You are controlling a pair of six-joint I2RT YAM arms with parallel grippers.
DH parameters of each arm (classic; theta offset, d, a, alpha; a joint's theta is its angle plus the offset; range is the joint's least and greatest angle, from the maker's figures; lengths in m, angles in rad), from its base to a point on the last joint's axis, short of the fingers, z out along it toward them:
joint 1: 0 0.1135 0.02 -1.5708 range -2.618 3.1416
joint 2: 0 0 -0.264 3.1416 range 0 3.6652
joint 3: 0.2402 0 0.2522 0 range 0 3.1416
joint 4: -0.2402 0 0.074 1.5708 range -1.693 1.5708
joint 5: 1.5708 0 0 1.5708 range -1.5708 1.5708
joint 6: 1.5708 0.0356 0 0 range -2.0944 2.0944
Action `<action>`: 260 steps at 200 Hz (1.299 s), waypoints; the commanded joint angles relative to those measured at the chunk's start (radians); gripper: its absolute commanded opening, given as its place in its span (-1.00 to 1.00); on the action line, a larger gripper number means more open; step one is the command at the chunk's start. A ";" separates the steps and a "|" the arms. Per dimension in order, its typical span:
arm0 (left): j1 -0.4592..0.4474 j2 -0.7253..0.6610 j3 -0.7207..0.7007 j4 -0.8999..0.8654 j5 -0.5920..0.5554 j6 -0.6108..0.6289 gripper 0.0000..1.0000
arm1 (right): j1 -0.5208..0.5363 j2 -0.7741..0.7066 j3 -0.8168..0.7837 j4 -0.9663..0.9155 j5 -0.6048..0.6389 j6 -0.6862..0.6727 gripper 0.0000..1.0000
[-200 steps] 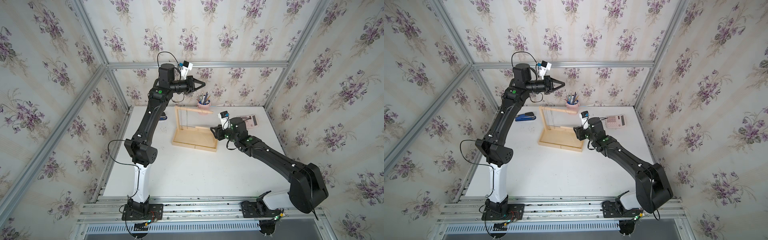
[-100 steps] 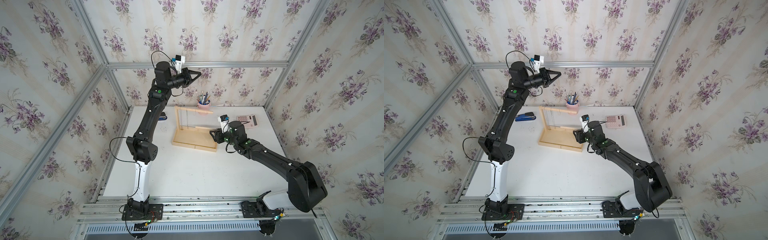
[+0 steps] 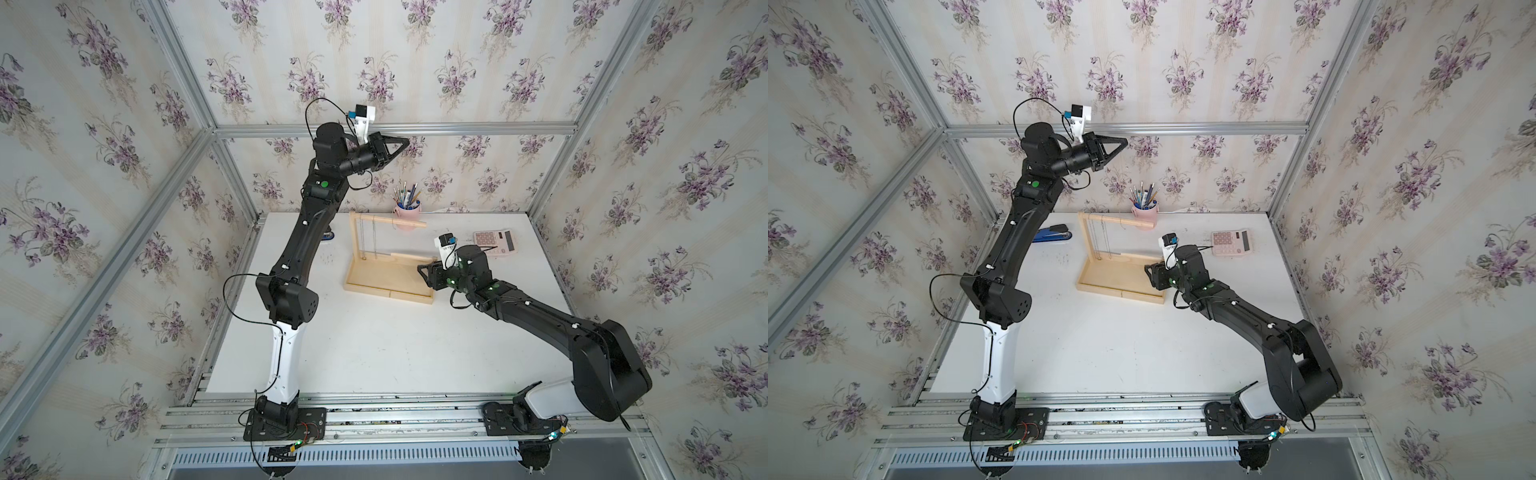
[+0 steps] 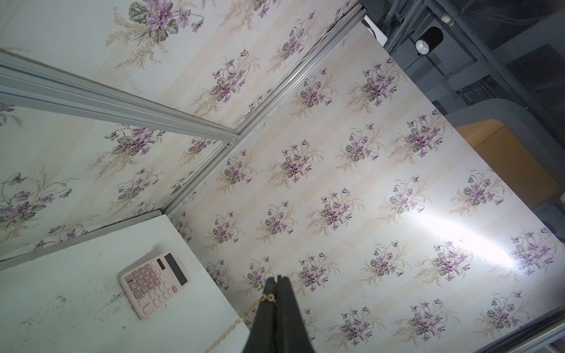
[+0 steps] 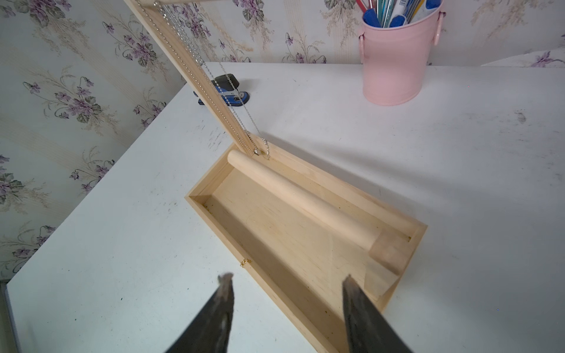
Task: Hang the necklace on the jewelry display stand
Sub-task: Hang the necklace on the stand.
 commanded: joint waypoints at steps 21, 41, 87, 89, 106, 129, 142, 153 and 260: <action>-0.005 -0.003 0.008 0.137 -0.027 -0.023 -0.96 | 0.001 0.009 -0.005 0.035 -0.015 0.022 0.13; -0.013 -0.008 0.008 0.124 -0.030 0.004 -0.96 | 0.004 0.009 -0.011 0.042 -0.019 0.025 0.13; -0.024 0.017 0.008 0.138 -0.052 0.007 -0.96 | 0.004 0.004 -0.023 0.046 -0.021 0.025 0.13; -0.024 0.018 0.007 0.140 -0.053 0.005 -0.96 | 0.004 0.003 -0.023 0.046 -0.021 0.025 0.13; -0.023 0.032 0.007 0.158 -0.076 -0.012 -0.96 | 0.004 0.001 -0.030 0.049 -0.021 0.028 0.13; -0.024 0.054 0.007 0.159 -0.092 -0.021 -0.95 | 0.006 0.001 -0.042 0.061 -0.034 0.038 0.13; -0.027 0.070 0.005 0.154 -0.083 -0.025 -0.95 | 0.007 0.003 -0.044 0.065 -0.039 0.043 0.13; -0.030 0.087 0.004 0.148 -0.074 -0.030 -0.95 | 0.009 0.006 -0.047 0.067 -0.040 0.044 0.13; -0.046 0.246 -0.004 0.135 -0.052 -0.094 -0.89 | 0.014 0.007 -0.075 0.062 -0.039 0.048 0.13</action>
